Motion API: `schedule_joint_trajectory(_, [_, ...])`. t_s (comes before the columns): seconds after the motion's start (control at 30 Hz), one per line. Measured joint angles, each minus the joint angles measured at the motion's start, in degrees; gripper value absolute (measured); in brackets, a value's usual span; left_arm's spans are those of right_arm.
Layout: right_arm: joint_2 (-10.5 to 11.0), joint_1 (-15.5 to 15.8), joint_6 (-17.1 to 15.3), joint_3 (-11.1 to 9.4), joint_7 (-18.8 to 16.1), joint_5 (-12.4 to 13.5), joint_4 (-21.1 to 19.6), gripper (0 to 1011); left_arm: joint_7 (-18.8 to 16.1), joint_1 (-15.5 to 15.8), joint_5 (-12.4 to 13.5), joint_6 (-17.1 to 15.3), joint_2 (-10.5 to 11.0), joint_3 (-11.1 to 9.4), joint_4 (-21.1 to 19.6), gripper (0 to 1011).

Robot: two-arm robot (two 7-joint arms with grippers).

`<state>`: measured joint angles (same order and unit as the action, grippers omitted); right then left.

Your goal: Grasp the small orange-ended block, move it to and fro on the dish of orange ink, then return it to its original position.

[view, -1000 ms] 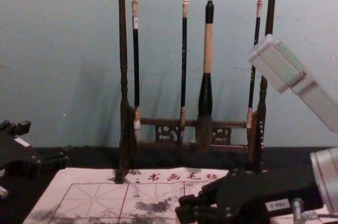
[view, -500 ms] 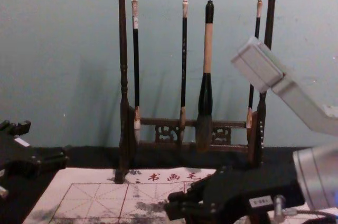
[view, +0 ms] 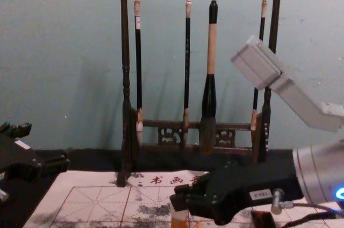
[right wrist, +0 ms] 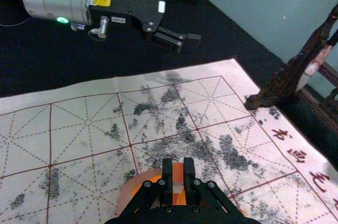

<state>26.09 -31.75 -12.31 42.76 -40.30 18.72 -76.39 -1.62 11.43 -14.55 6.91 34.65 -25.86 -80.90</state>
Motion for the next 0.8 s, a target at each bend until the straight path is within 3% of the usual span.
schedule_joint_trajectory(0.33, [0.67,-0.05,0.22,-0.71,-0.16,-0.24,-0.09,119,0.00,0.00,0.00,0.00,0.00,0.00,0.00,1001])
schedule_joint_trajectory(0.8, [3.21,1.21,0.84,-1.62,-1.47,0.10,-1.98,119,0.00,0.00,0.00,0.00,0.00,0.00,0.00,1001])
